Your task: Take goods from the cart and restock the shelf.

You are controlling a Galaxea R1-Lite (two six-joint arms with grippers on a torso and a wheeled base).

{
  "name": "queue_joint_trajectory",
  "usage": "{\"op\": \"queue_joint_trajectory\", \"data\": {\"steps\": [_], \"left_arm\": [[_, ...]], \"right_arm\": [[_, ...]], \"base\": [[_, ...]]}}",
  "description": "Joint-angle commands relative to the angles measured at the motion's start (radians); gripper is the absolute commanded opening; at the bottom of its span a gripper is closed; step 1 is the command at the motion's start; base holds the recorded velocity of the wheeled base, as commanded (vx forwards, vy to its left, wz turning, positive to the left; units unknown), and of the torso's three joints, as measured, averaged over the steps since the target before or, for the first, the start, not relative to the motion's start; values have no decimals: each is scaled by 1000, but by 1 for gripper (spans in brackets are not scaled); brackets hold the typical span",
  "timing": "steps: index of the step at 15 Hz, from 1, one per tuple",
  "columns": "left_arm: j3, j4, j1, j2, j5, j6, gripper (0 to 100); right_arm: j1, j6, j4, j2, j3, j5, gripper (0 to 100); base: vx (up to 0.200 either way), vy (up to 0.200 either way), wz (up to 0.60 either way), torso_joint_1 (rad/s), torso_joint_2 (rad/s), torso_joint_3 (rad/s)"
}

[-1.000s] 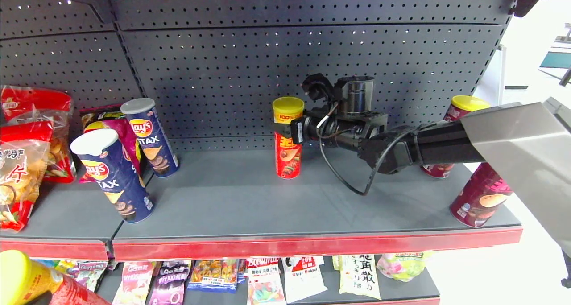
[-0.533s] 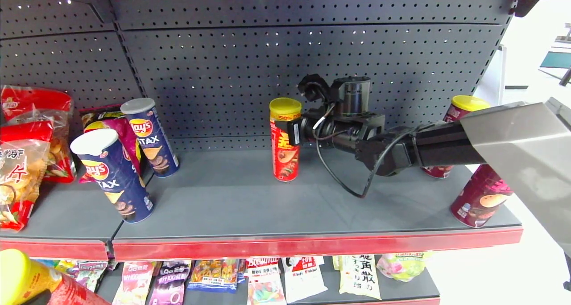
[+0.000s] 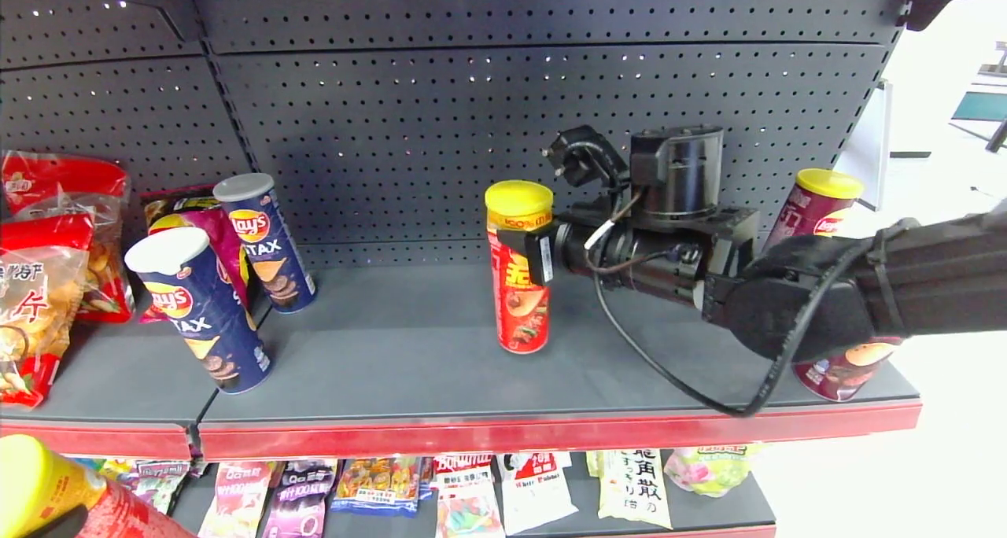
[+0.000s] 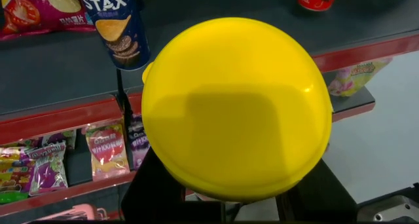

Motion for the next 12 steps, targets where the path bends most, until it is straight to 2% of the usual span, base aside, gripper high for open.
{"op": "queue_joint_trajectory", "data": {"steps": [1, 2, 3, 8, 12], "left_arm": [[-4, -2, 0, 20, 1, 1, 0], [0, -34, 0, 30, 21, -1, 0], [0, -47, 0, 35, 30, -2, 0], [2, -50, 0, 35, 32, -2, 0], [3, -50, 0, 35, 32, -2, 0]], "right_arm": [[43, 1, -60, -91, 123, -38, 0], [47, -5, -219, -64, 183, -84, 0], [60, -5, -244, -62, 203, -97, 0], [127, -5, -242, -51, 227, -255, 0], [179, -5, -241, -51, 230, -320, 0]], "base": [[0, 0, 0, 0, 0, 0], [0, 0, 0, 0, 0, 0], [0, 0, 0, 0, 0, 0], [0, 0, 0, 0, 0, 0], [0, 0, 0, 0, 0, 0]]}}
